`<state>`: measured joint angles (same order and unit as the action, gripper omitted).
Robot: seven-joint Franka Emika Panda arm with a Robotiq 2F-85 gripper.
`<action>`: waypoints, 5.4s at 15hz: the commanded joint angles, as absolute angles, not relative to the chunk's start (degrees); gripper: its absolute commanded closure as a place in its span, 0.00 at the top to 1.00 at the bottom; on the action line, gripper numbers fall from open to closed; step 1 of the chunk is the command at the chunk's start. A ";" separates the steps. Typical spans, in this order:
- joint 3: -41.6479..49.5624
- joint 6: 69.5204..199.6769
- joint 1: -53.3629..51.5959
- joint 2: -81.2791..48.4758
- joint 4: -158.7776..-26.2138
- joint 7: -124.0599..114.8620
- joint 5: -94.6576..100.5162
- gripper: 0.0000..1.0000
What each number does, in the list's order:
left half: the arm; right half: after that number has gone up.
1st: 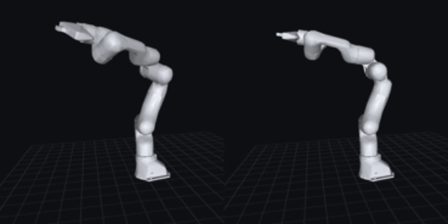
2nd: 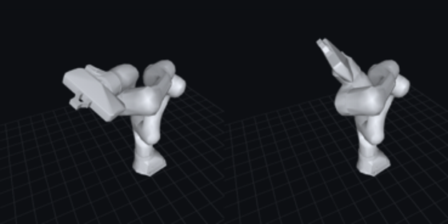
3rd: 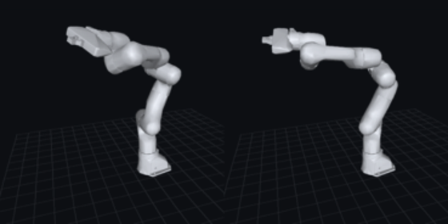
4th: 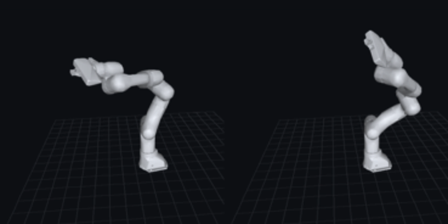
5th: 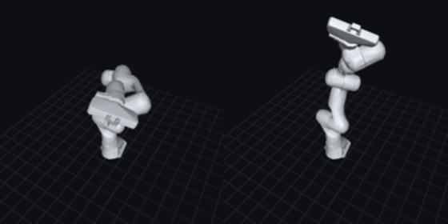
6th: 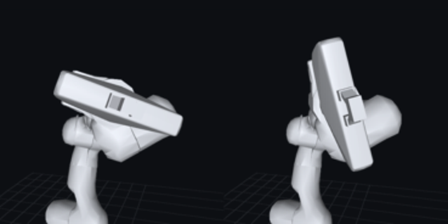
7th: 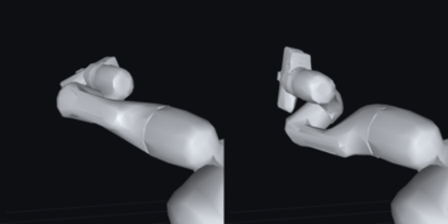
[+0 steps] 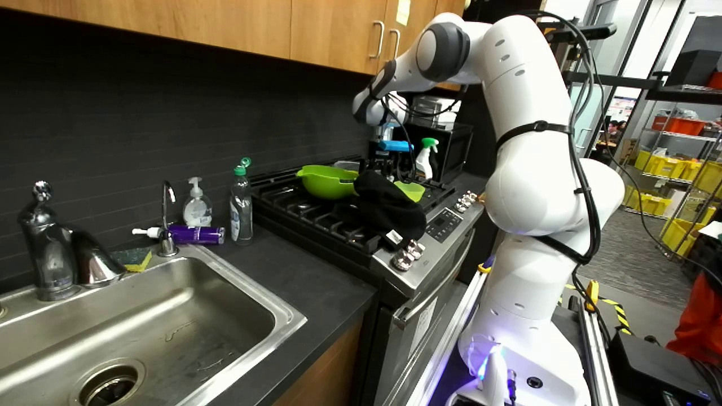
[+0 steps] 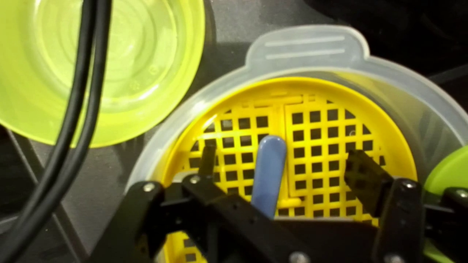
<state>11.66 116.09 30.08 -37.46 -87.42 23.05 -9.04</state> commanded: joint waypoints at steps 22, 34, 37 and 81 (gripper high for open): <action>11.31 115.42 30.82 -37.38 -85.71 22.89 -8.06 0.05; 11.91 116.94 31.25 -32.31 -85.62 22.78 -7.87 0.05; 12.38 117.15 31.05 -30.03 -86.47 23.17 -7.28 0.05; 16.95 81.53 22.43 -2.24 -103.33 27.35 -15.66 0.05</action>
